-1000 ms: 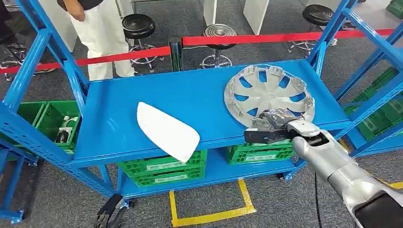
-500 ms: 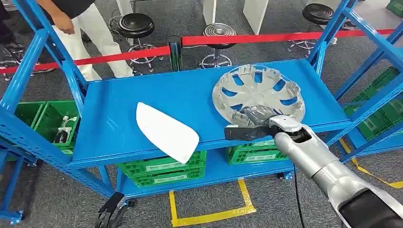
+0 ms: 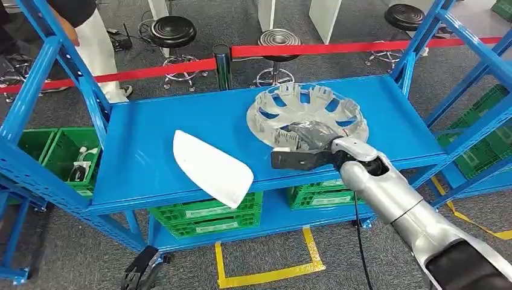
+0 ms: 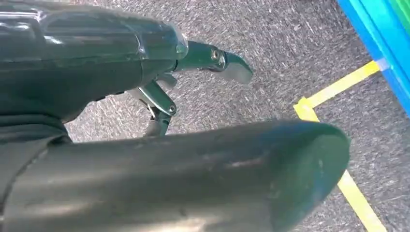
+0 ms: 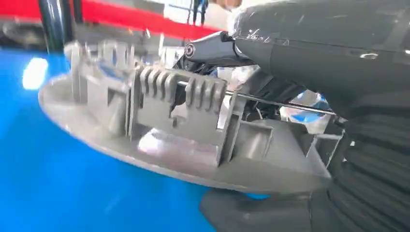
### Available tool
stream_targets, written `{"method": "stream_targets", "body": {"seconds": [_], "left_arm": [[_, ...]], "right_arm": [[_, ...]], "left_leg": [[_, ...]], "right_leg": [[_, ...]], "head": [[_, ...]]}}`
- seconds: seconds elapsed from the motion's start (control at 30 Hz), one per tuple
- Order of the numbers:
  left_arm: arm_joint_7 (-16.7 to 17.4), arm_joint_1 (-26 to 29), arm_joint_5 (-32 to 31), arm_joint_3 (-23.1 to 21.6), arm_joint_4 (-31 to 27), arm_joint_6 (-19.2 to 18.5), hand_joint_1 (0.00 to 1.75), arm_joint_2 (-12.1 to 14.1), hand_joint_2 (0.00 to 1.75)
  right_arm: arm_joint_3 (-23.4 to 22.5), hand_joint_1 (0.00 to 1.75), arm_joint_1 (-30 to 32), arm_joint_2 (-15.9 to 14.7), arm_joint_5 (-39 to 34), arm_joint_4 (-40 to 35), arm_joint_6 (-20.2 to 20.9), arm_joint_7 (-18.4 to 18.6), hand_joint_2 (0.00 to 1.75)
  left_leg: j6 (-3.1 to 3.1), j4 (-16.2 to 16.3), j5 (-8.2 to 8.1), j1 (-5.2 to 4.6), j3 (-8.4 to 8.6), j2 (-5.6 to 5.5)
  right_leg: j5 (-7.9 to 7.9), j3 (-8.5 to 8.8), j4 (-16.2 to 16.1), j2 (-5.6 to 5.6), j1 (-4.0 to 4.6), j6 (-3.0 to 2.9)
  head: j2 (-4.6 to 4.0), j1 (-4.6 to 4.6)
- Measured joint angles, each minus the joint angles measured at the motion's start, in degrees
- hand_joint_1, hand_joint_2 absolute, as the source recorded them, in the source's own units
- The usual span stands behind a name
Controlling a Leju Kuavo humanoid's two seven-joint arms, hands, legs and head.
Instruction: Take the parts from the cabinet and place them on the table.
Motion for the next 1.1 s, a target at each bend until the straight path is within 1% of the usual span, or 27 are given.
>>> {"method": "stream_targets", "body": {"seconds": [0.1,0.23,0.27,0.4,0.47,0.53,0.67,0.77,0.93,1.1], "left_arm": [[0.31,-0.05,0.0,0.0,0.13,0.09,0.0,-0.02,0.0],[0.61,-0.05,-0.53,0.0,0.15,0.57,0.0,-0.09,0.0],[0.37,-0.03,-0.7,0.0,0.2,0.57,0.0,-0.09,1.75],[-2.56,-0.04,-1.51,0.0,0.31,1.51,0.0,-0.09,1.75],[-3.41,-0.11,-2.86,0.0,0.31,2.27,0.0,-0.11,1.75],[-3.67,-0.19,-3.85,0.0,0.31,2.89,0.0,-0.15,1.75],[-3.41,-0.61,-4.17,0.0,0.28,3.39,0.0,-0.33,1.75],[-4.11,-0.6,-3.61,0.04,0.28,3.06,0.0,-0.5,1.75],[-4.24,-0.56,-3.5,0.33,0.31,2.8,0.0,-0.68,1.75],[-5.03,-0.01,-3.91,0.68,0.44,2.64,0.0,-0.63,1.75]], "right_arm": [[-0.7,1.75,-0.47,0.44,-0.42,-1.32,-0.75,0.26,1.75],[-2.67,1.75,-2.98,0.9,-1.6,-3.39,-1.71,0.81,1.75],[-3.28,1.75,-3.43,0.9,-1.75,-3.83,-2.1,0.81,1.75],[-5.55,1.75,-4.8,0.83,-1.82,-5.18,-3.06,1.05,1.75],[-6.54,1.75,-5.35,0.65,-1.86,-5.77,-3.67,1.46,1.75],[-7.85,1.75,-5.92,0.59,-2.19,-6.06,-4.64,1.9,1.75],[-9.86,1.75,-7.16,0.61,-2.34,-6.43,-5.07,2.88,1.75],[-11.41,1.75,-7.37,0.28,-2.8,-6.71,-6.47,3.19,1.75],[-13.27,1.75,-8.4,-0.15,-3.04,-6.84,-6.95,3.19,1.75],[-15.7,1.75,-8.4,-1.79,-4.11,-6.86,-10.36,3.02,1.75]], "left_leg": [[0.0,0.0,0.0,-0.01,-0.01,-0.01],[0.0,0.0,0.0,-0.01,0.0,-0.05],[0.0,0.0,0.0,-0.01,0.0,-0.11],[0.0,0.0,0.0,-0.01,-0.01,-0.34],[0.0,0.0,0.0,0.0,-0.02,-0.51],[0.0,0.0,0.0,-0.01,-0.04,-0.67],[0.0,0.01,0.0,-0.01,-0.05,-0.84],[0.0,0.01,0.0,-0.01,-0.07,-0.98],[0.0,0.01,0.0,-0.01,-0.1,-1.11],[0.0,0.01,0.0,-0.02,-0.2,-1.37]], "right_leg": [[0.0,-0.01,0.0,0.0,0.0,0.0],[0.0,-0.02,0.0,-0.02,0.0,0.0],[0.0,-0.01,0.0,-0.04,0.0,0.0],[0.0,-0.02,-0.01,-0.12,-0.01,0.0],[-0.01,-0.01,-0.01,-0.18,-0.01,-0.01],[-0.01,-0.01,-0.02,-0.23,-0.01,-0.01],[-0.05,0.0,-0.02,-0.29,-0.01,-0.06],[-0.05,0.0,-0.02,-0.36,-0.02,-0.06],[-0.12,0.0,-0.03,-0.43,-0.01,-0.05],[-0.19,0.0,-0.03,-0.68,-0.04,0.05]], "head": [[0.0,0.04],[0.0,0.0],[0.0,0.0],[0.0,0.02],[0.0,-0.02],[0.0,0.07],[0.0,0.04],[0.0,0.02],[0.0,-0.02],[0.0,0.0]]}}
